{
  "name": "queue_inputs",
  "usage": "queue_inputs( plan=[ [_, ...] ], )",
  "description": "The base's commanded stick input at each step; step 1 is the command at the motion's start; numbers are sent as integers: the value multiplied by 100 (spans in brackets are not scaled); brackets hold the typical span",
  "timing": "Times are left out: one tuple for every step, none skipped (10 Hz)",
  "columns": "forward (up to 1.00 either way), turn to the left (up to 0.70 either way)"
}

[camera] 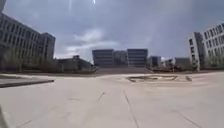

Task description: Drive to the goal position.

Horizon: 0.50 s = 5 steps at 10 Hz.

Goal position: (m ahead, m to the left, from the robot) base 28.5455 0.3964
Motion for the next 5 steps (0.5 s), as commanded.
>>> queue_inputs(
  plan=[
    [100,0],
    [100,0],
    [100,0],
    [100,0],
    [100,0]
  ],
)
